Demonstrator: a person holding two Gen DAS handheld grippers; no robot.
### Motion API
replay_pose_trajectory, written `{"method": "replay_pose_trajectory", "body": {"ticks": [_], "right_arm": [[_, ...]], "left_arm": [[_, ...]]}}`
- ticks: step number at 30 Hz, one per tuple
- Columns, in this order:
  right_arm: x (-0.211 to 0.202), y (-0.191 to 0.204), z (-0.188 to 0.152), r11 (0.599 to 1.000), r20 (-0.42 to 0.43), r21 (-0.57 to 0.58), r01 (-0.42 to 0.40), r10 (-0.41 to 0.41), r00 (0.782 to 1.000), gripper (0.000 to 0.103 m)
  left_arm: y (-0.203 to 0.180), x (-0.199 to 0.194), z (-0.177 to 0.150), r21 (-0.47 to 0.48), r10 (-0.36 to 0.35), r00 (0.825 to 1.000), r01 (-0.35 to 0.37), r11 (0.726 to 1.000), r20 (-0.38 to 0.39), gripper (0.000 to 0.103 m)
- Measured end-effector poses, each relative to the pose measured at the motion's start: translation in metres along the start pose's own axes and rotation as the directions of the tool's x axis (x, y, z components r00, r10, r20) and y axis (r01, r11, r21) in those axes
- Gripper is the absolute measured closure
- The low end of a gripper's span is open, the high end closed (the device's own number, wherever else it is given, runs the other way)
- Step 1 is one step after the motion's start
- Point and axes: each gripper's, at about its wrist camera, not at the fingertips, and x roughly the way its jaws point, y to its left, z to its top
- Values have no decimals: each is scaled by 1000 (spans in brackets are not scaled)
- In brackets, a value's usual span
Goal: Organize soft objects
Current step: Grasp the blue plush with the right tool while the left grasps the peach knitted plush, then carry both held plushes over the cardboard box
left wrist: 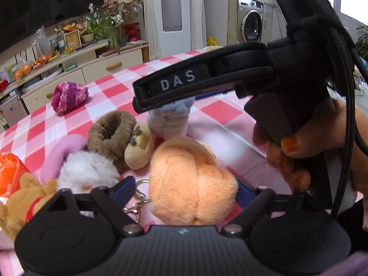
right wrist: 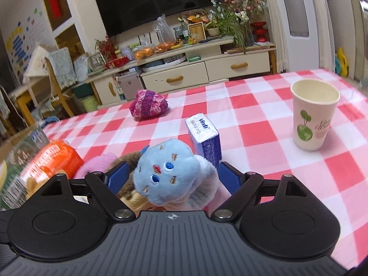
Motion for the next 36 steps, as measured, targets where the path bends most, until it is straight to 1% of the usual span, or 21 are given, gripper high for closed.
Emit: {"method": "replay_pose_trajectory", "body": {"ticks": [1, 3, 5, 7, 9, 12, 17, 23, 30, 36], "right_arm": [[1, 1, 0, 1000, 2, -16, 7, -6, 1000, 3], [1, 1, 0, 999, 3, -42, 23, -23, 1000, 6], [3, 0, 0, 998, -5, -57, 21, -21, 1000, 14], [4, 0, -1, 998, -5, -64, 23, -23, 1000, 20], [5, -1, 0, 997, -5, -74, 21, -22, 1000, 29], [2, -1, 0, 997, 2, -74, 18, -18, 1000, 36], [-2, -5, -1, 998, 17, -60, 23, -22, 1000, 40], [-13, -10, 1, 999, 58, -35, 17, -15, 998, 41], [-26, -22, 9, 998, 91, 61, -35, 29, 995, 41], [-35, -19, 16, 992, 112, 100, -78, 67, 991, 41]], "left_arm": [[0, 2, -1, 2, -4, 1000, 4, 1000, -7, 25], [-2, 5, -3, 7, -8, 1000, 8, 1000, -20, 34], [-3, 8, -5, 9, -9, 999, 9, 1000, -34, 35], [-3, 8, -6, 9, -9, 999, 10, 1000, -32, 37], [-4, 6, -6, 6, -13, 1000, 13, 1000, -29, 39], [-3, 3, -6, -10, -6, 1000, 6, 1000, -19, 40], [4, -2, -5, -48, 7, 1000, -7, 999, -5, 41], [12, -17, -5, -83, 16, 999, -13, 996, 30, 41], [29, -31, -3, -137, 32, 997, -21, 990, 77, 41], [46, -46, -1, -185, 46, 992, -23, 982, 119, 41]]}}
